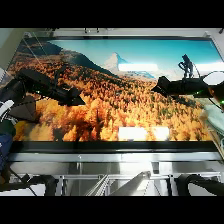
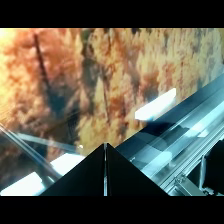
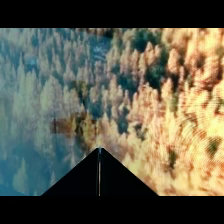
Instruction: Fold the shirts.
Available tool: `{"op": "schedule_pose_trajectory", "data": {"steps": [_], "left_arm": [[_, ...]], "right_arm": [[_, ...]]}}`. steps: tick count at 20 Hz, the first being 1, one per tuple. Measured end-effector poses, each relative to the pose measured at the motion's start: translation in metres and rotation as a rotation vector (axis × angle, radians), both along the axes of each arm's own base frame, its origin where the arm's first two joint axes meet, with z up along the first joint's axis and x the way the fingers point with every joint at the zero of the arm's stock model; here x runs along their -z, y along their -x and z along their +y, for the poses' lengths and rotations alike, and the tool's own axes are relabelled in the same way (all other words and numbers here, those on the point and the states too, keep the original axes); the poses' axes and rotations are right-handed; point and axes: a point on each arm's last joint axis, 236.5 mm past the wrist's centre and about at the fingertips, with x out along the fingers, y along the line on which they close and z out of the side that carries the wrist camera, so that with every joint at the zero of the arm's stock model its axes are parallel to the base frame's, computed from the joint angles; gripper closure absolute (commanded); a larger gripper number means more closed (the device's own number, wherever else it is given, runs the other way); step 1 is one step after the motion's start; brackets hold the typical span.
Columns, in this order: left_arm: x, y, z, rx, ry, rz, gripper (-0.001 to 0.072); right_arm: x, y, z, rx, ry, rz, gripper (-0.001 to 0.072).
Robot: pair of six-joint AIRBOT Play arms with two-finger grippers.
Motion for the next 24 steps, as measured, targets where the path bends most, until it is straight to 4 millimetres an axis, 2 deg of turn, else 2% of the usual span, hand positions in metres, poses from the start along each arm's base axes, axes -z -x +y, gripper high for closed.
{"op": "schedule_pose_trajectory", "data": {"steps": [8, 10, 11, 12, 13, 14, 15, 18, 20, 22, 24], "left_arm": [[-0.003, -0.003, 0.001, -0.001, -0.002, -0.009, 0.0702], [-0.013, -0.009, 0.014, 0.000, -0.033, -0.037, 0.0703], [-0.022, -0.015, 0.027, -0.015, -0.074, -0.065, 0.0701], [-0.029, -0.020, 0.046, -0.031, -0.136, -0.094, 0.0662], [-0.037, -0.026, 0.073, -0.060, -0.225, -0.129, 0.0370], [-0.044, -0.032, 0.106, -0.103, -0.328, -0.160, 0.0047], [-0.050, -0.034, 0.140, -0.154, -0.424, -0.179, -0.0013], [-0.063, -0.028, 0.246, -0.356, -0.641, -0.173, -0.0013], [-0.058, -0.015, 0.306, -0.481, -0.724, -0.121, -0.0013], [-0.041, -0.005, 0.345, -0.556, -0.759, -0.063, -0.0013], [-0.018, -0.003, 0.374, -0.589, -0.786, -0.019, -0.0013]], "right_arm": [[0.000, 0.000, 0.000, 0.000, 0.000, 0.000, 0.0693], [0.000, 0.000, 0.000, 0.000, 0.000, 0.000, 0.0693], [0.000, 0.000, 0.000, 0.000, 0.000, 0.000, 0.0693], [0.000, 0.000, 0.000, 0.000, 0.000, 0.000, 0.0694], [0.000, 0.000, 0.000, 0.000, 0.000, 0.000, 0.0694], [0.000, 0.000, 0.000, 0.001, 0.000, -0.001, 0.0693], [0.000, -0.001, 0.000, 0.003, 0.000, -0.003, 0.0694], [-0.001, -0.002, -0.001, 0.008, 0.000, -0.007, 0.0693], [-0.001, -0.003, -0.001, 0.011, -0.002, -0.008, 0.0693], [0.000, -0.004, 0.000, 0.016, -0.012, -0.006, 0.0693], [0.001, -0.005, 0.002, 0.018, -0.021, 0.002, 0.0693]]}}
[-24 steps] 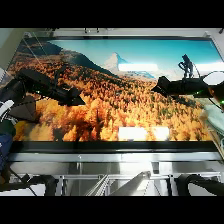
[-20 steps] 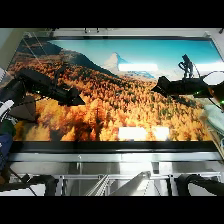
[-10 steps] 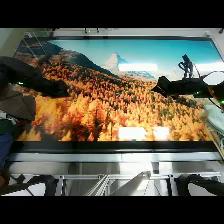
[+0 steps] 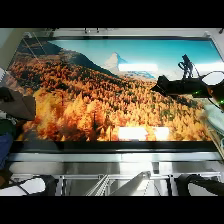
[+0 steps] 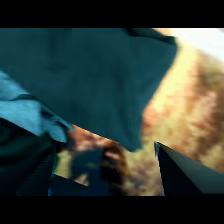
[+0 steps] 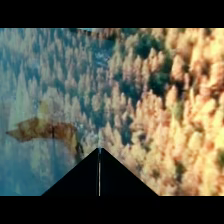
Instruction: Fold the shirts.
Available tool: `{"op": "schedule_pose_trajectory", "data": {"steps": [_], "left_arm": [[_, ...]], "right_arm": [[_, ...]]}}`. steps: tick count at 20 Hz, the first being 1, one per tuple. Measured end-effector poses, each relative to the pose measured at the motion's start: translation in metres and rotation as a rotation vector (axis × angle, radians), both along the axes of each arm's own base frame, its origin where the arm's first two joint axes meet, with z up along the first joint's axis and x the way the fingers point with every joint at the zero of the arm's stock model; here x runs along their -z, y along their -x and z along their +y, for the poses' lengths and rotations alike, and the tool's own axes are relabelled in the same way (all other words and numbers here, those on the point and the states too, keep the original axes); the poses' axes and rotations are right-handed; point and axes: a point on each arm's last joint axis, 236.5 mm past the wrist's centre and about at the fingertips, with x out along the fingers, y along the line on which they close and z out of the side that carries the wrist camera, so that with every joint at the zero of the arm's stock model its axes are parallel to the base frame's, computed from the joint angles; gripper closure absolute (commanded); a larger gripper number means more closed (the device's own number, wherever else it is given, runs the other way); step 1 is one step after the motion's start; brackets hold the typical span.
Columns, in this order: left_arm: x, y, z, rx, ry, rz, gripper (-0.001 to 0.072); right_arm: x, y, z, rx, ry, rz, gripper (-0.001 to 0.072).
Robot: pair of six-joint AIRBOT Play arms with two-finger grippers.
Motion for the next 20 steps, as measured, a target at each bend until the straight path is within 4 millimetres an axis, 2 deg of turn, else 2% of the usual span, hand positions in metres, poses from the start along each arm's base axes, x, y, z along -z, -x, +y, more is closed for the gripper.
{"op": "schedule_pose_trajectory", "data": {"steps": [2, 5, 8, 10, 12, 15, 17, 20], "left_arm": [[0.022, -0.010, 0.014, 0.004, -0.006, 0.013, -0.0013], [0.054, -0.025, 0.023, 0.025, -0.003, 0.052, -0.0013], [0.082, -0.034, 0.023, 0.047, 0.030, 0.114, -0.0011], [0.093, -0.037, 0.017, 0.068, 0.076, 0.144, 0.0007], [0.093, -0.041, 0.008, 0.099, 0.131, 0.147, 0.0007], [0.072, -0.048, 0.003, 0.127, 0.201, 0.087, 0.0007], [0.056, -0.048, 0.013, 0.112, 0.231, 0.033, 0.0007], [0.045, -0.051, 0.029, 0.058, 0.310, -0.056, 0.0005]], "right_arm": [[0.002, -0.001, 0.001, 0.002, -0.009, 0.008, 0.0693], [0.004, -0.002, 0.003, 0.007, -0.024, 0.018, 0.0692], [0.007, -0.002, 0.004, 0.009, -0.032, 0.028, 0.0693], [0.009, -0.003, 0.005, 0.011, -0.037, 0.035, 0.0693], [0.012, -0.003, 0.005, 0.011, -0.037, 0.043, 0.0692], [0.015, -0.003, 0.005, 0.011, -0.039, 0.050, 0.0692], [0.016, -0.002, 0.006, 0.008, -0.040, 0.056, 0.0693], [0.017, -0.001, 0.006, 0.006, -0.042, 0.059, 0.0692]]}}
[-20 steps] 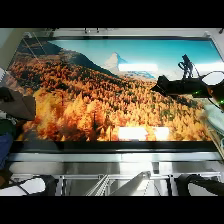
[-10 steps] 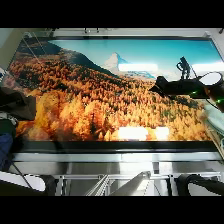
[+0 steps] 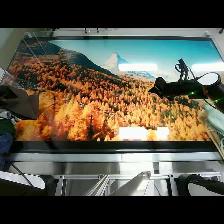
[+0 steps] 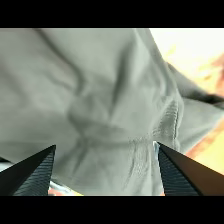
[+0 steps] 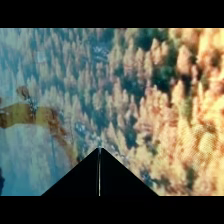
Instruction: Fold the shirts.
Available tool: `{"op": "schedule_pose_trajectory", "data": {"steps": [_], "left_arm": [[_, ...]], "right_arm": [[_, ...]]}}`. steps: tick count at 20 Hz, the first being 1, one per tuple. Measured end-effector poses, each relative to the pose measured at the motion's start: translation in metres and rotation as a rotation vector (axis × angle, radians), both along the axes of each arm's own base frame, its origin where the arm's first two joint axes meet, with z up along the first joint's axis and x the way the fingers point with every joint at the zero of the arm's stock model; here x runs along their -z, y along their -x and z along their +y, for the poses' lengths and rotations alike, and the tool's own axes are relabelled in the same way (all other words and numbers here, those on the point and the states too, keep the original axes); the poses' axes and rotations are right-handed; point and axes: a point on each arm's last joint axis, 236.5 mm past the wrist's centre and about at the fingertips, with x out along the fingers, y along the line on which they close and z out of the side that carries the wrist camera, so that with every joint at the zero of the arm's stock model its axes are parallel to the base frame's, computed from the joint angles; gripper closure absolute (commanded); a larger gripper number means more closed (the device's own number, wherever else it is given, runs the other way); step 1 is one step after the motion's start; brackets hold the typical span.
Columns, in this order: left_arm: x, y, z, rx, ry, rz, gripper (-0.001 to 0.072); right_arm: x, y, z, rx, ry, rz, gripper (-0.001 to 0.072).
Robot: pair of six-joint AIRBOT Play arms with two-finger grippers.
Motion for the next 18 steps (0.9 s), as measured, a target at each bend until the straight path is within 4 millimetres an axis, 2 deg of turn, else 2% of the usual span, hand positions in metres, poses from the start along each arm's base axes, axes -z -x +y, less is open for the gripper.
{"op": "schedule_pose_trajectory", "data": {"steps": [3, 6, 8, 11, 13, 15, 18], "left_arm": [[0.002, -0.001, 0.019, -0.054, 0.049, -0.038, -0.0003], [0.006, -0.004, 0.029, -0.071, 0.072, -0.051, -0.0003], [-0.001, -0.007, 0.033, -0.066, 0.072, -0.064, -0.0003], [-0.024, -0.012, 0.043, -0.069, 0.047, -0.095, -0.0003], [-0.028, -0.010, 0.053, -0.092, 0.017, -0.088, -0.0003], [-0.021, -0.006, 0.059, -0.110, 0.002, -0.065, -0.0003], [-0.001, 0.003, 0.061, -0.127, -0.006, -0.022, -0.0003]], "right_arm": [[0.000, 0.000, 0.000, 0.000, 0.000, 0.001, 0.0692], [0.000, 0.001, 0.000, -0.003, 0.000, 0.003, 0.0692], [0.000, 0.001, 0.000, -0.003, 0.000, 0.002, 0.0692], [0.000, 0.001, 0.000, -0.003, 0.000, 0.002, 0.0693], [0.000, 0.001, 0.000, -0.003, 0.000, 0.002, 0.0692], [0.000, 0.001, 0.001, -0.003, 0.000, 0.002, 0.0692], [0.000, 0.001, 0.001, -0.003, 0.000, 0.002, 0.0693]]}}
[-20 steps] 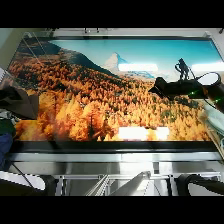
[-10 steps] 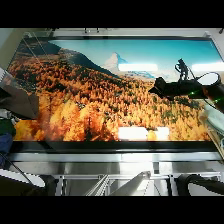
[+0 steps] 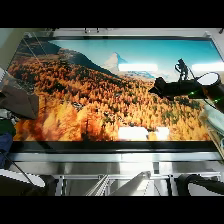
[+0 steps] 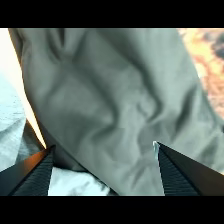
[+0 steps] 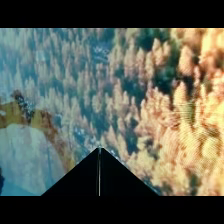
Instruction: Fold the shirts.
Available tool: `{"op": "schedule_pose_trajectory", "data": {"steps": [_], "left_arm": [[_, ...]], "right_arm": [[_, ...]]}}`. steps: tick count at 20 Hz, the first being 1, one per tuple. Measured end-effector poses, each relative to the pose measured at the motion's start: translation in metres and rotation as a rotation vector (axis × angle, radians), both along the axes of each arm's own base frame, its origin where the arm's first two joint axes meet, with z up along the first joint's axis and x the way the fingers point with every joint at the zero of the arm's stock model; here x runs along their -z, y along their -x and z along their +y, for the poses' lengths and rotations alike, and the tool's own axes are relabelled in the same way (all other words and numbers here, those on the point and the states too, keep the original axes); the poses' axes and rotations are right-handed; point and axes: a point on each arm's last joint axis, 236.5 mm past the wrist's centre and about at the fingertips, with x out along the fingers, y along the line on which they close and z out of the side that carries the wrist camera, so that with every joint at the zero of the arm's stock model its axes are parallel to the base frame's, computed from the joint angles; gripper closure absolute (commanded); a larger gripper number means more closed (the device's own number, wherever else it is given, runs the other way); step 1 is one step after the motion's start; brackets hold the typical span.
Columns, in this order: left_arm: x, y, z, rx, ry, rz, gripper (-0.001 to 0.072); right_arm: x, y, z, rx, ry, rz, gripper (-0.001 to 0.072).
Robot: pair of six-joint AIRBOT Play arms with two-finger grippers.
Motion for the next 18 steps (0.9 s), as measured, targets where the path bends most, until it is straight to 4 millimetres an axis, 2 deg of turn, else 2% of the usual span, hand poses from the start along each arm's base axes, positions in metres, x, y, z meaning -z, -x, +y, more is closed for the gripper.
{"op": "schedule_pose_trajectory", "data": {"steps": [3, 5, 10, 11, 12, 13, 16, 18], "left_arm": [[0.019, 0.002, -0.003, -0.003, -0.003, 0.024, -0.0003], [0.031, -0.003, -0.011, 0.017, 0.004, 0.034, -0.0003], [0.062, -0.026, -0.048, 0.124, 0.044, 0.090, 0.0002], [0.067, -0.031, -0.056, 0.147, 0.048, 0.100, 0.0155], [0.071, -0.036, -0.063, 0.166, 0.051, 0.109, 0.0483], [0.075, -0.040, -0.071, 0.180, 0.057, 0.112, 0.0692], [0.076, -0.050, -0.092, 0.222, 0.063, 0.119, 0.0692], [0.068, -0.060, -0.126, 0.273, 0.113, 0.103, 0.0692]], "right_arm": [[0.000, 0.000, 0.000, 0.000, 0.000, 0.000, 0.0693], [0.000, 0.000, 0.000, 0.000, 0.000, 0.000, 0.0693], [0.000, 0.000, 0.000, 0.000, 0.000, 0.000, 0.0692], [0.000, 0.000, 0.000, 0.000, 0.000, 0.000, 0.0692], [0.000, 0.000, 0.000, 0.000, 0.000, 0.000, 0.0692], [0.000, 0.000, 0.000, 0.000, 0.000, 0.000, 0.0692], [0.000, 0.000, 0.000, 0.000, 0.000, 0.000, 0.0693], [0.000, 0.000, 0.000, 0.000, 0.000, 0.000, 0.0692]]}}
